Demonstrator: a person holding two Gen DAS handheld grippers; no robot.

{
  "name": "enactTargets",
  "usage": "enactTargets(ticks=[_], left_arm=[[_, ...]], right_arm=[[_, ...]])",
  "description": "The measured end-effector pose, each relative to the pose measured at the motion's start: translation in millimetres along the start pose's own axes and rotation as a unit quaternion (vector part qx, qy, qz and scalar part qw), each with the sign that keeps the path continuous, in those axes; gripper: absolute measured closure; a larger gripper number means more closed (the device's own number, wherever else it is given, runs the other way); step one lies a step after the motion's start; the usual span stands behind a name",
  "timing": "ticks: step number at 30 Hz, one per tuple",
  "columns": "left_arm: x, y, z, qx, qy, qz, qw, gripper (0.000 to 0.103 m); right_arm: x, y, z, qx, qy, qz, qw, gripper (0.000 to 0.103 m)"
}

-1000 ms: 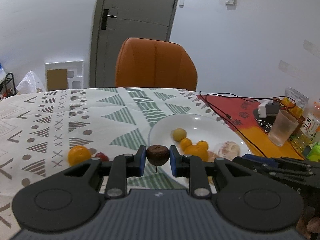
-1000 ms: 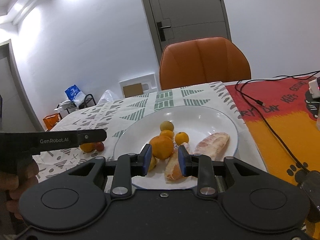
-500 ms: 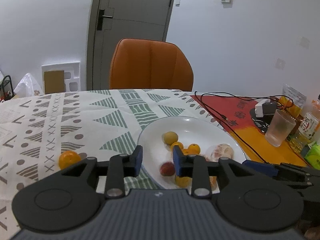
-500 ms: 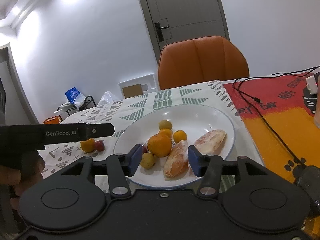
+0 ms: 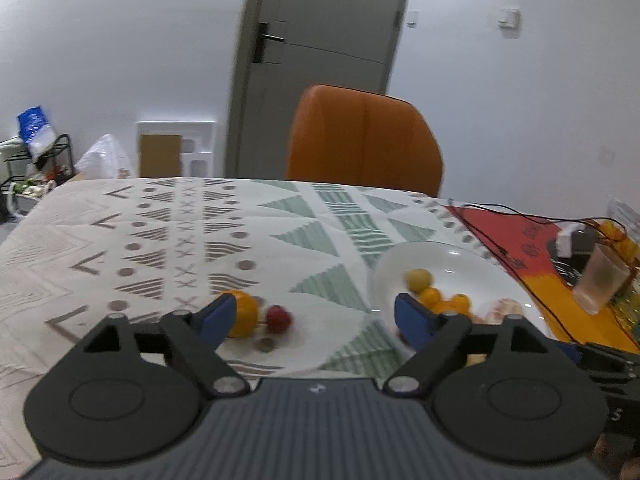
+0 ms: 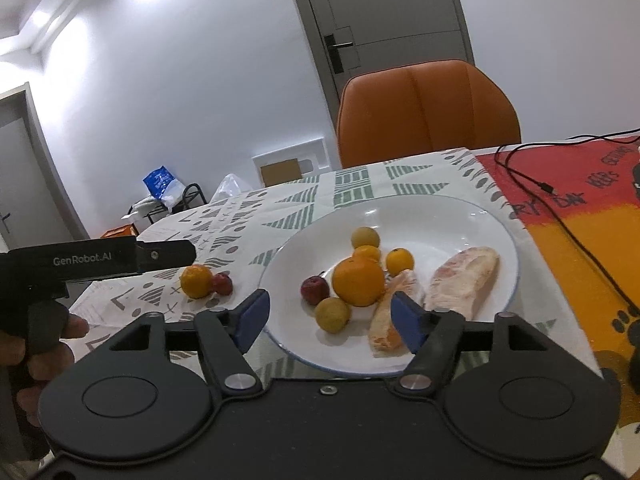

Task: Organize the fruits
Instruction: 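Move both open tools back to the last orange and red plum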

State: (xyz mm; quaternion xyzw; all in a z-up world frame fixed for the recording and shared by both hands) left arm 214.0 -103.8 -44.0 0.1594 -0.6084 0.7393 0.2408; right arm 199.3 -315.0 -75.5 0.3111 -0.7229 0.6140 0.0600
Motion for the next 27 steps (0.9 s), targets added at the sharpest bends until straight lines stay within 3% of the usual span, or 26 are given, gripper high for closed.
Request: enactTargets(ticks=[4,14,21,23,27], left_arm=[[2.7,1.2,-14.7,0.010,-0.017,-0.002,0.9998,0.015],[9.3,6.4,-42.4,0.023,-0.037,-0.005,0.9990,0.015],[15.3,9.7,-61.5,0.037,-0.049,0.001,0.9981,0.015],[17.5,10.8,-66.0,0.036,-0.058,0.003,0.9977,0.006],[21.0,12.3,-74.3,0.038,-0.062,0.004,0.9974,0.004]], right_arm=[[-3.2,-1.5,-10.2,0.007,-0.007,0.002,1.000,0.027],[-15.7,-2.7,-33.4,0.021,-0.024,-0.004,0.999,0.022],[-21.2,-6.0,-46.2,0.030,-0.015,0.007,0.999,0.004],[-23.1,-6.8,-47.4,0.032,-0.010,0.009,0.999,0.000],[-27.7,-7.1,-53.4,0.043,-0.005,0.008,0.999,0.000]])
Point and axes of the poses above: each gripper's, at about its wrist camera, not at the fingertips, and x roughly against the way its jaws point, z to its right, y to its underside, the point moved 5 cm from there along -x, roughly the way its jaws point, and after that the axes turned 3 degrees about x, right-handed, at the moved point
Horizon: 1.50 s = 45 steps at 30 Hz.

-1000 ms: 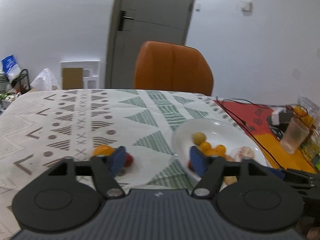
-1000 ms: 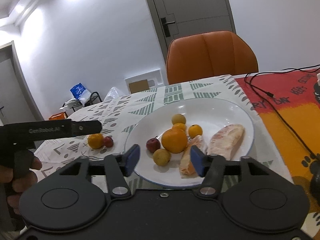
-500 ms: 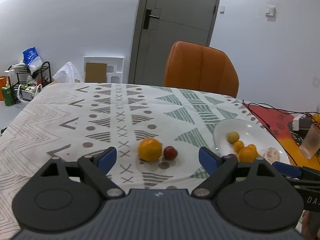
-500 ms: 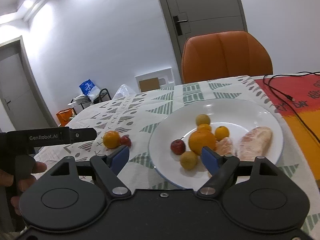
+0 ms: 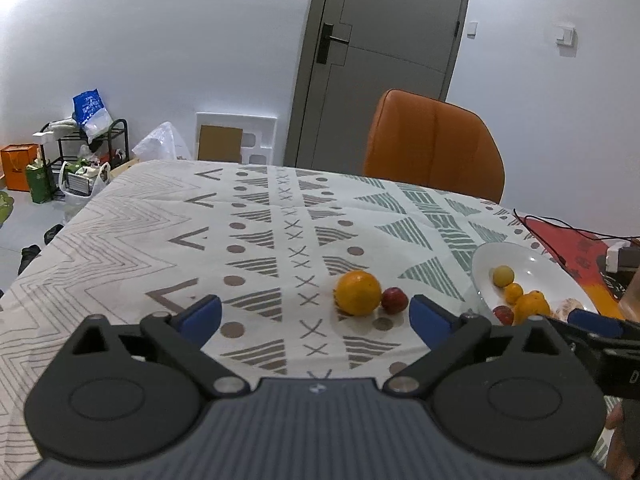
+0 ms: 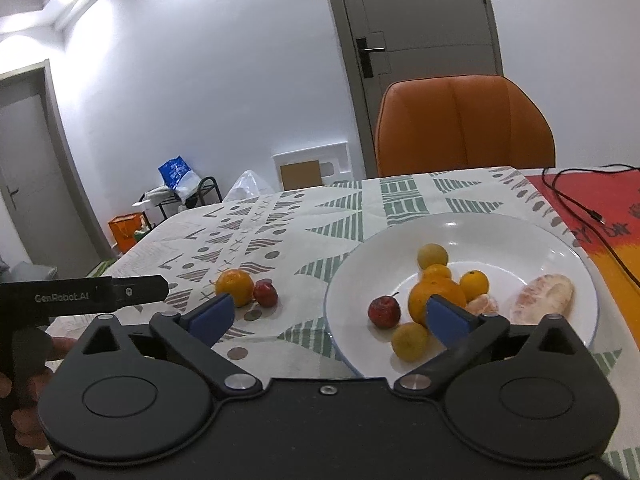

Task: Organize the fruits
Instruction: 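Move both open tools back to the last orange and red plum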

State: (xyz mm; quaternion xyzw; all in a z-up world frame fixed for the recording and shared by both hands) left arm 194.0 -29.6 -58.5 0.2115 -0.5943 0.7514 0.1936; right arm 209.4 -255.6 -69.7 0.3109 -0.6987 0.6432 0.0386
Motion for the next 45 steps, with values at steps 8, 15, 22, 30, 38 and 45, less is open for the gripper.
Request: enactTargets(ticks=[8,15,22,30,38,45], left_arm=[[-3.0,3.4,-8.2,0.009,-0.004,-0.010,0.9999,0.004],[-6.5,3.2,-11.6,0.013,-0.003,-0.010,0.9999,0.004],[-13.6,0.6,-7.1,0.003,0.010,-0.013,0.9999,0.007],[-30.5,3.2,-1.5,0.009,0.025,-0.033,0.9991,0.026],[-38.1,5.8,-4.4,0.012,0.025,-0.046,0.9986,0.047],[-43.2,4.3,-11.5,0.020,0.017,-0.048,0.9985,0.052]], right_arm=[[-6.5,-3.3,-11.7,0.020,-0.003,-0.003,1.000,0.000],[-16.2,-6.7,-19.2,0.035,-0.009,-0.012,0.999,0.007],[-30.3,-13.3,-29.6,0.055,-0.029,-0.022,0.998,0.026],[-53.4,-17.2,-36.2,0.074,-0.047,-0.046,0.995,0.054],[-69.3,-17.6,-42.5,0.096,-0.060,-0.062,0.992,0.060],[-86.5,-15.1,-50.5,0.115,-0.064,-0.078,0.988,0.066]])
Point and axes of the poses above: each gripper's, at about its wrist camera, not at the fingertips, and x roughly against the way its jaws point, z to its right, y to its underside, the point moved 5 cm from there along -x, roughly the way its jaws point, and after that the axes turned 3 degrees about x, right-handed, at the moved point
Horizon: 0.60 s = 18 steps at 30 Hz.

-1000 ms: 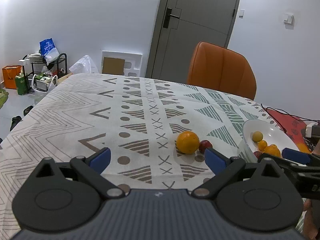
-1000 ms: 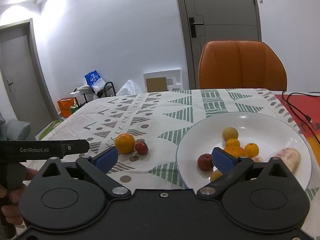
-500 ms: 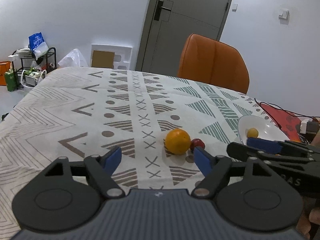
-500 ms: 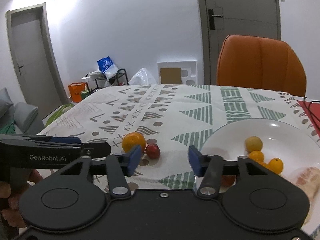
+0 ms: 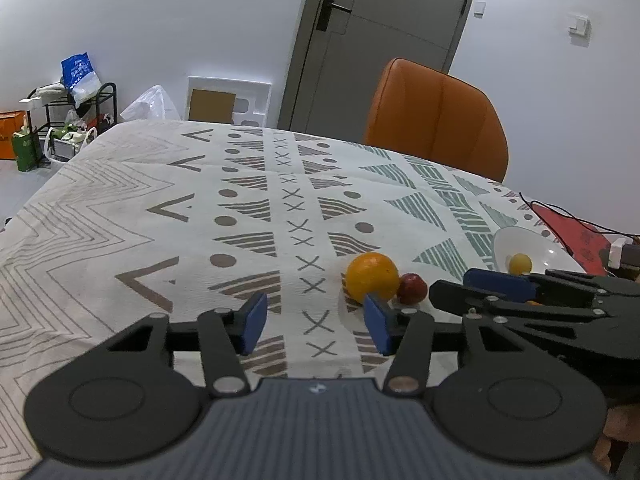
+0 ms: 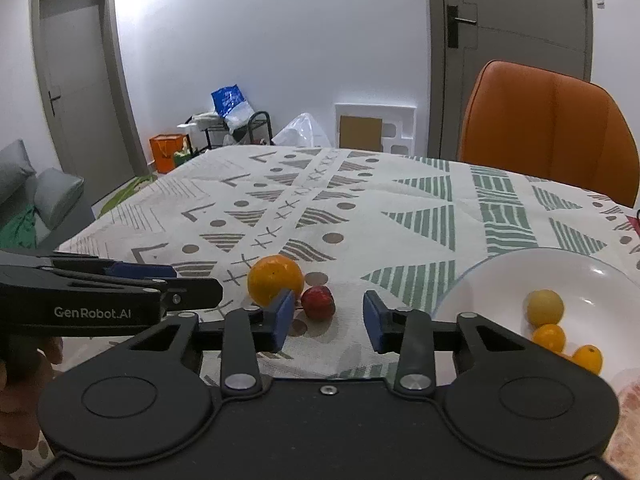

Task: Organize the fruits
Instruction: 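Move both open tools back to the last orange and red plum, then grasp the red plum with the right tool while the left tool grasps the orange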

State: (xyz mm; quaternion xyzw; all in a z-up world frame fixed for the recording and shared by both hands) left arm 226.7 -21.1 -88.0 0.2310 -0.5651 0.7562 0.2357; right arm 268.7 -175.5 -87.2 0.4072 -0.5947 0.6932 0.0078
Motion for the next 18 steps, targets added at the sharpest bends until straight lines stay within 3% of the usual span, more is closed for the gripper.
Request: enactTargets(ticks=[11,15,16,18], left_arm=[[-7.3,-1.5,-10.1,0.011,-0.004,-0.003,0.9999,0.053],[-8.7,-2.7,-12.1,0.016,-0.002,-0.003,0.9999,0.053],[-9.1,-3.2,-12.1,0.016,-0.001,-0.002,0.9999,0.053],[-10.0,-3.6,-11.7,0.015,-0.001,-0.002,0.9999,0.053]], right_arm=[[-20.7,-2.1,-5.4,0.031,0.011,-0.023,0.999,0.068],[-29.3,0.3,-8.5,0.044,0.013,-0.038,0.998,0.075],[-31.0,0.9,-8.9,0.047,0.013,-0.041,0.998,0.081],[-31.8,1.3,-9.0,0.048,0.014,-0.041,0.998,0.081]])
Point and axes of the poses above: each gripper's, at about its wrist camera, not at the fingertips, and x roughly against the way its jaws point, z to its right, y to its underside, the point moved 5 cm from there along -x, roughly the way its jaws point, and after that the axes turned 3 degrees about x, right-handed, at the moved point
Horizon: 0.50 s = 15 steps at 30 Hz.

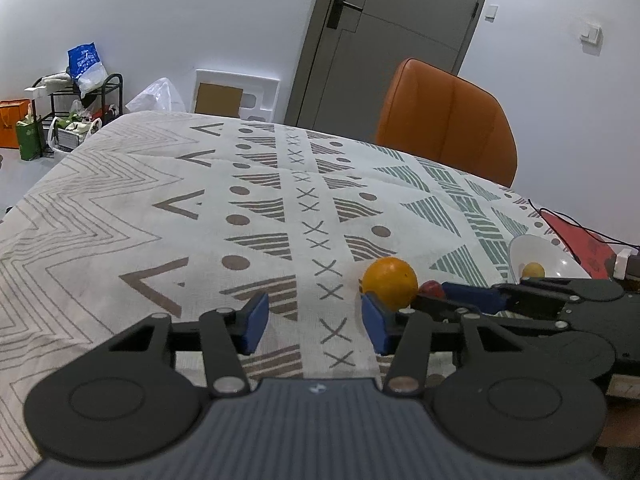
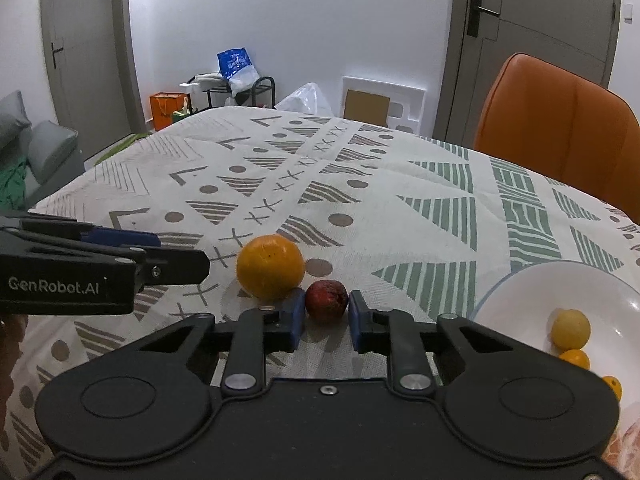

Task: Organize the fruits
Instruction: 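Grasp the red plum with the right tool while the left tool grasps the orange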

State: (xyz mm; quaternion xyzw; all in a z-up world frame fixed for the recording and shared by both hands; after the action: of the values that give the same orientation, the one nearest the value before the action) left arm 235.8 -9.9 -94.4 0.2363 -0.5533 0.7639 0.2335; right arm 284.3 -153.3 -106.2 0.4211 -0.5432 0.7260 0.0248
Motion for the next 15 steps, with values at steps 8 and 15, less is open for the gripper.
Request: enactTargets(ticks=[8,15], left_arm=[[-2.2,-2.7,9.3,-0.008,0.011,0.000,0.9999,0.053],[-7.3,-0.6,24.2,-0.020,0.028,-0.006,0.9994,0.053]], right_arm=[[21.1,-1.4,8.1,-0.021,0.005,0.025,0.999,0.081],[47.9,3.0,22.5,-0.050,0.018,0.050,0.997,0.081]])
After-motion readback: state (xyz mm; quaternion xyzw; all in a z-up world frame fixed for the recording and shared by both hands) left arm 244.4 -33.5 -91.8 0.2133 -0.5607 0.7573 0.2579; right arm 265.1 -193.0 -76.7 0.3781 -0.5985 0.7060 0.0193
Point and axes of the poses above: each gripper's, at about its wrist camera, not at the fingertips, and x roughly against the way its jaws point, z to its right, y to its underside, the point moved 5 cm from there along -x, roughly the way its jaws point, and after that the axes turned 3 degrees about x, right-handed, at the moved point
